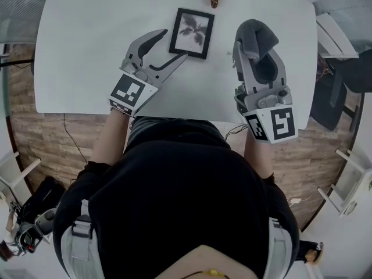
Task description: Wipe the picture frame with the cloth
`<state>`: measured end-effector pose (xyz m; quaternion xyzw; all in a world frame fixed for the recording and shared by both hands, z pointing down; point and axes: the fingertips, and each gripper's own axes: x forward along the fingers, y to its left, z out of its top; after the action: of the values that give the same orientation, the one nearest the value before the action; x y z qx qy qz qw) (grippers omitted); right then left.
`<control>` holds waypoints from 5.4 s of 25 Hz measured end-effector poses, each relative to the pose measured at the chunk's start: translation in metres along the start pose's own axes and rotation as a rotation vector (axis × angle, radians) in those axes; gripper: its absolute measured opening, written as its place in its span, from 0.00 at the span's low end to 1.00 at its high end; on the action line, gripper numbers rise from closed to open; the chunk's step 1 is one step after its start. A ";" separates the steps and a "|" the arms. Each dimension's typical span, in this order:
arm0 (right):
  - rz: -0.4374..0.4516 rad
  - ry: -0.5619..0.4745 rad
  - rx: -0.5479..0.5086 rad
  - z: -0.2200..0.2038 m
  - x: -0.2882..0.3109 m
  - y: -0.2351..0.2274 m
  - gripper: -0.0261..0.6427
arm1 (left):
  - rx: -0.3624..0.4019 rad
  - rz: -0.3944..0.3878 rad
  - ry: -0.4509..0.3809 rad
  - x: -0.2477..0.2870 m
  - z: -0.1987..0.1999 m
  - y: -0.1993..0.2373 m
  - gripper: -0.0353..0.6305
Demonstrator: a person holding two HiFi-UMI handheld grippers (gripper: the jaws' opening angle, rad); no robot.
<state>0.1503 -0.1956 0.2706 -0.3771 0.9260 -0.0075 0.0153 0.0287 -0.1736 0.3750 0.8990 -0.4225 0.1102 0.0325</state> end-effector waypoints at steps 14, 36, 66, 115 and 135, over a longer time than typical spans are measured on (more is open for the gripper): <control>0.006 0.008 -0.009 -0.001 -0.003 0.003 0.20 | -0.016 -0.005 0.148 0.012 -0.044 0.000 0.50; 0.032 0.011 -0.015 0.000 -0.004 0.021 0.20 | -0.081 -0.049 0.319 0.028 -0.086 -0.002 0.50; 0.063 0.038 -0.048 -0.002 0.005 0.022 0.20 | -0.010 -0.006 0.399 0.036 -0.098 -0.002 0.48; 0.066 0.639 -0.559 -0.209 0.115 -0.019 0.20 | 0.021 -0.014 0.389 0.035 -0.099 -0.004 0.44; 0.097 0.587 -0.406 -0.205 0.082 0.003 0.20 | 0.021 -0.013 0.387 0.034 -0.099 -0.004 0.44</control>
<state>0.0823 -0.2503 0.4738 -0.3100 0.8903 0.0695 -0.3263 0.0360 -0.1811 0.4794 0.8641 -0.4013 0.2852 0.1044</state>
